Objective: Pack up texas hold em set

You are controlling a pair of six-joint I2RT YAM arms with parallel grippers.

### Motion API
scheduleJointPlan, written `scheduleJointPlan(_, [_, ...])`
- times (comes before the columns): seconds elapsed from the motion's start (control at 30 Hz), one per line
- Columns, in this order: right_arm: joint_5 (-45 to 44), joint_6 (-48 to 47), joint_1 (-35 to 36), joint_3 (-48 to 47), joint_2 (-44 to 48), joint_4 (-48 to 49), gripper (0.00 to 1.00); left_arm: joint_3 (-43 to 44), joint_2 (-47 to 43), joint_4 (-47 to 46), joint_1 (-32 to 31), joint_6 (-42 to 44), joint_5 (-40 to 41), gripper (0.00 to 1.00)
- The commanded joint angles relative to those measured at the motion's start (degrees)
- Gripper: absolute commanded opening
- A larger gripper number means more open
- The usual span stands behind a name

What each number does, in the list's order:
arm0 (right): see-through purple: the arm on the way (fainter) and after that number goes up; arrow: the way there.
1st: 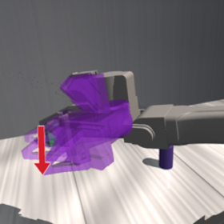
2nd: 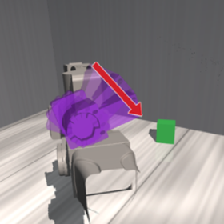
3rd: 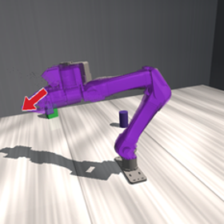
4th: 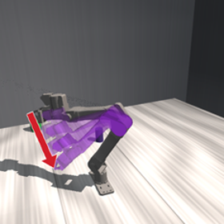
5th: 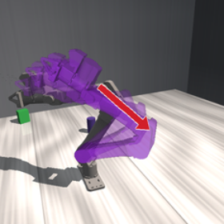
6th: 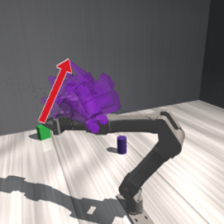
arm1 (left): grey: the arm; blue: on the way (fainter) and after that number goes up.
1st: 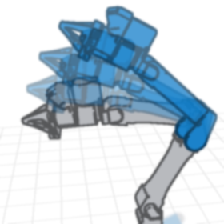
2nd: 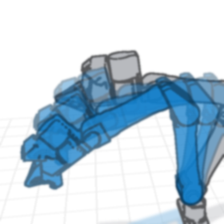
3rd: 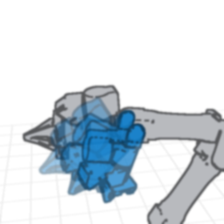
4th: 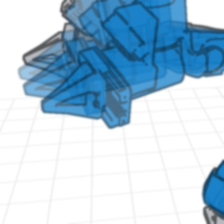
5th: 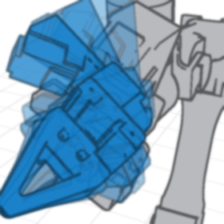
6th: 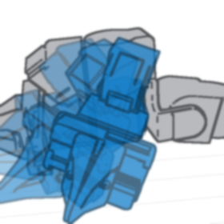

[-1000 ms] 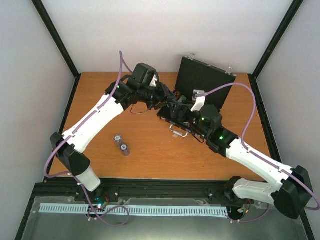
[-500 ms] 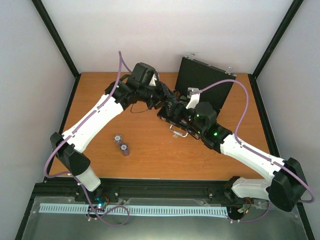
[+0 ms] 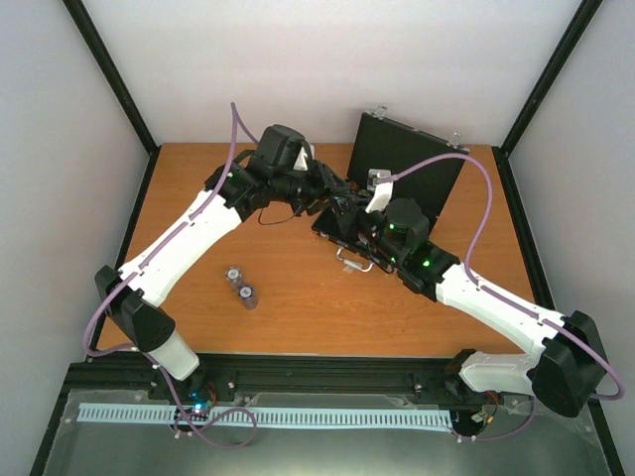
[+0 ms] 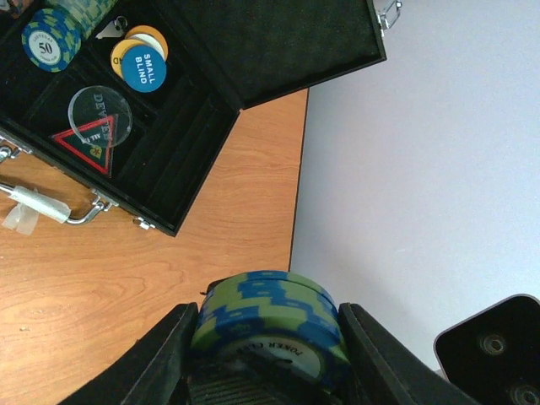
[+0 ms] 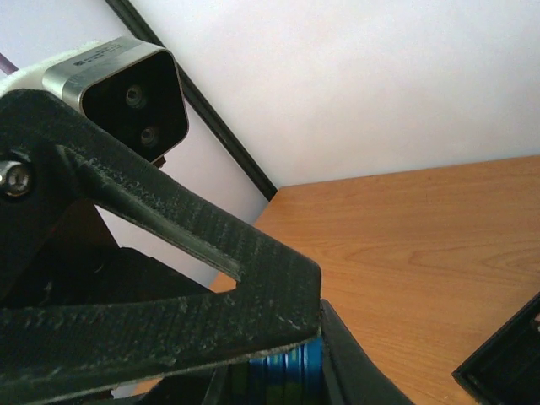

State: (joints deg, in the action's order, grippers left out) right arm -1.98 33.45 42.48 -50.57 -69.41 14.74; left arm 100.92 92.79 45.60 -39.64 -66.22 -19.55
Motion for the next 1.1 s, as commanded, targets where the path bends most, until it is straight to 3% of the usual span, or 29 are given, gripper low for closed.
scheduleJointPlan(0.0, [-1.7, -1.5, -0.8, -2.3, -0.1, 0.9, 0.16, -1.1, -3.7, 0.2, -0.6, 0.0, -2.4, 0.01])
scheduleJointPlan(0.2, [-1.8, -3.6, -1.6, -3.1, 1.3, -0.7, 0.04, -3.3, -5.6, 0.1, -0.6, 0.0, -1.6, 0.01])
scheduleJointPlan(0.4, [-1.1, -5.8, -1.7, -4.2, 2.3, -2.5, 0.03, -5.1, -6.9, 0.2, -0.6, 0.5, 0.1, 0.06])
scheduleJointPlan(0.5, [-1.5, -6.4, -1.7, -4.0, 3.0, -3.3, 0.03, -5.3, -7.2, 0.3, -0.6, 0.7, 0.5, 0.18])
scheduleJointPlan(0.57, [-1.6, -6.8, -1.7, -3.8, 3.4, -3.8, 0.03, -5.2, -7.2, 0.3, -0.6, 0.9, 0.4, 0.43])
scheduleJointPlan(0.7, [-1.7, -7.8, -1.7, -4.1, 3.9, -4.6, 0.03, -4.9, -7.1, 0.6, -0.6, 1.4, 0.4, 0.79])
scheduleJointPlan(0.77, [-1.8, -8.2, -1.8, -4.4, 4.1, -5.0, 0.03, -4.9, -7.1, 1.1, -0.6, 1.8, 0.6, 0.90])
scheduleJointPlan(0.87, [-1.7, -9.0, -1.8, -5.1, 4.1, -5.8, 0.03, -5.0, -7.1, 1.7, -0.6, 2.2, 0.8, 0.99])
scheduleJointPlan(1.07, [-0.8, -10.2, -1.8, -6.3, 3.3, -8.6, 0.03, -5.0, -6.9, 3.3, -0.6, 3.4, 3.6, 1.00])
